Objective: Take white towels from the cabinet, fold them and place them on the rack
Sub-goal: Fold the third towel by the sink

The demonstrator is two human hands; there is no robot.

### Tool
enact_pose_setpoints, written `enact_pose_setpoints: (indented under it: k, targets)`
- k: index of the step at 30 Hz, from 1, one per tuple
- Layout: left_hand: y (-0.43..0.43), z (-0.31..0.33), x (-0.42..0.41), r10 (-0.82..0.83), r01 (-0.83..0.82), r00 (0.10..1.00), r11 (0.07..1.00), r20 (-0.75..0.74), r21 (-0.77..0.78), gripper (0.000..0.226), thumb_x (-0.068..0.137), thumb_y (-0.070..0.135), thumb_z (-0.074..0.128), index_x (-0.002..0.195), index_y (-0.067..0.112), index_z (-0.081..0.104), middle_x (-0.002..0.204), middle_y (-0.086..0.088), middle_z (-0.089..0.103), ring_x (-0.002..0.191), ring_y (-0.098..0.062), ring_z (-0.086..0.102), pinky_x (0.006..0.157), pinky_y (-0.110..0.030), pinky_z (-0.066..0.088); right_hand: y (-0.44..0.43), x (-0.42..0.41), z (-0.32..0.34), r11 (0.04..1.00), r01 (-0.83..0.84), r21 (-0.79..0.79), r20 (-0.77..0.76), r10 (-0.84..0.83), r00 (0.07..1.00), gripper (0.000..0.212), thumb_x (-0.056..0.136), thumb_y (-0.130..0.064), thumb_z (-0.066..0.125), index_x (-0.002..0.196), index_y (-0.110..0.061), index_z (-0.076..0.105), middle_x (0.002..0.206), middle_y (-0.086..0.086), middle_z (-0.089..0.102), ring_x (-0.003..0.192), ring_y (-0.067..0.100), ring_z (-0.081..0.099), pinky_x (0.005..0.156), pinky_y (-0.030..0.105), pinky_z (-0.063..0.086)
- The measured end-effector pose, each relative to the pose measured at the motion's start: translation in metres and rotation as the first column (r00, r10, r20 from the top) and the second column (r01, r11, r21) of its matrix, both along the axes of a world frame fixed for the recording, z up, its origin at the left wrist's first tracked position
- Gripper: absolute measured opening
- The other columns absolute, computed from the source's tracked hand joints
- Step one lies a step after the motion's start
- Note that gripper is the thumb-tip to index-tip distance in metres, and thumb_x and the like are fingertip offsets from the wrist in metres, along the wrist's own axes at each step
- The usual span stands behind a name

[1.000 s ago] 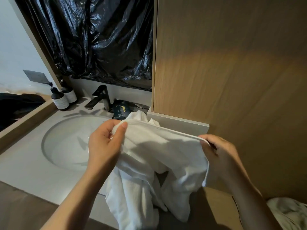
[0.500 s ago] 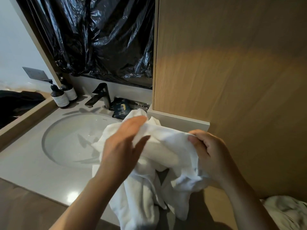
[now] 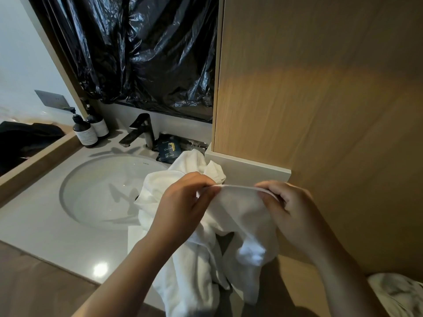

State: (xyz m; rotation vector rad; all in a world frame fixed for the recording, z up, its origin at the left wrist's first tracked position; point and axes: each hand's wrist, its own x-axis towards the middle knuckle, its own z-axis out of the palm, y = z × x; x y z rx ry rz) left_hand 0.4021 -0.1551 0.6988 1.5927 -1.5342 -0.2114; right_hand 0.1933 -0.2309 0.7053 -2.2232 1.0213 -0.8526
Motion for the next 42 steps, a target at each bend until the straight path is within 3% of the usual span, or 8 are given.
enact_pose_setpoints:
  k: [10,17,21,26,30,33,39,42]
  targets:
    - [-0.016,-0.012,0.001,0.125,-0.125,0.992,0.992,0.026,-0.014,0.014,0.093,0.020,0.061,0.082,0.013,0.067,0.081,0.005,0.062,0.077,-0.006,0.050,0.071,-0.008,0.037,0.006,-0.012,-0.007,0.985,0.035,0.170,0.125,-0.056,0.991,0.015,0.086,-0.044,0.053,0.088,-0.041,0.068,0.088,-0.027,0.070,0.083,-0.007,0.065,0.062,0.005,0.045]
    - [-0.049,0.018,-0.025,0.073,-0.091,0.967,0.994,-0.246,-0.063,0.018,0.090,0.017,0.065,0.081,0.033,0.065,0.083,0.014,0.061,0.084,0.005,0.054,0.073,-0.004,0.035,0.015,-0.008,0.001,0.982,0.110,0.154,0.337,-0.157,0.928,0.025,0.089,-0.035,0.054,0.111,-0.035,0.066,0.111,-0.026,0.066,0.104,-0.006,0.062,0.079,0.010,0.048]
    - [-0.049,0.011,-0.030,0.101,-0.104,0.932,0.994,-0.348,0.010,0.028,0.084,0.015,0.071,0.099,0.036,0.061,0.106,0.009,0.056,0.093,0.004,0.051,0.079,-0.004,0.037,0.017,-0.006,0.003,0.970,0.194,0.147,0.382,-0.236,0.893,0.024,0.091,-0.033,0.050,0.111,-0.033,0.063,0.103,-0.022,0.066,0.091,0.000,0.063,0.064,0.012,0.050]
    - [-0.016,-0.020,-0.016,0.395,-0.254,0.686,0.917,-0.611,0.307,0.038,0.075,0.024,0.081,0.103,0.034,0.058,0.106,0.006,0.061,0.090,-0.001,0.058,0.071,-0.020,0.047,0.017,0.000,-0.012,0.972,0.189,0.141,0.318,-0.225,0.921,0.020,0.097,-0.010,0.055,0.093,-0.023,0.069,0.092,-0.021,0.069,0.090,-0.007,0.061,0.073,0.003,0.043]
    - [0.010,-0.034,-0.006,0.384,-0.054,0.352,0.919,-0.853,0.391,0.047,0.063,0.024,0.082,0.104,0.009,0.067,0.099,-0.016,0.071,0.083,-0.024,0.068,0.071,-0.038,0.056,0.017,0.006,-0.017,0.967,0.148,0.209,0.259,-0.201,0.945,0.018,0.094,-0.011,0.059,0.096,-0.026,0.070,0.092,-0.023,0.070,0.088,-0.002,0.063,0.068,0.010,0.048]
    - [0.022,-0.034,-0.002,0.344,0.038,0.285,0.929,-0.895,0.369,0.038,0.063,0.024,0.078,0.093,0.002,0.072,0.087,-0.016,0.070,0.074,-0.023,0.067,0.061,-0.034,0.055,0.016,0.011,-0.013,0.949,0.057,0.309,0.240,-0.136,0.961,0.014,0.092,-0.030,0.063,0.106,-0.032,0.067,0.107,-0.032,0.065,0.102,-0.006,0.060,0.077,0.010,0.048]
    - [0.030,-0.021,0.004,0.248,0.062,0.368,0.955,-0.896,0.290,0.027,0.079,0.021,0.067,0.101,0.007,0.074,0.097,-0.015,0.073,0.083,-0.028,0.070,0.071,-0.040,0.060,0.014,0.010,-0.003,0.694,-0.318,0.646,0.359,0.091,0.929,0.042,0.087,-0.047,0.062,0.128,-0.040,0.055,0.118,-0.024,0.057,0.103,-0.005,0.063,0.079,0.018,0.055]
    - [0.033,-0.013,0.010,0.254,-0.041,0.671,0.951,-0.697,0.308,0.018,0.091,0.018,0.062,0.086,0.006,0.074,0.082,-0.014,0.070,0.078,-0.026,0.068,0.075,-0.048,0.059,0.012,0.013,-0.006,0.744,-0.290,0.603,0.327,0.102,0.940,0.039,0.087,-0.036,0.057,0.126,-0.036,0.058,0.113,-0.010,0.064,0.104,0.009,0.066,0.080,0.026,0.057]
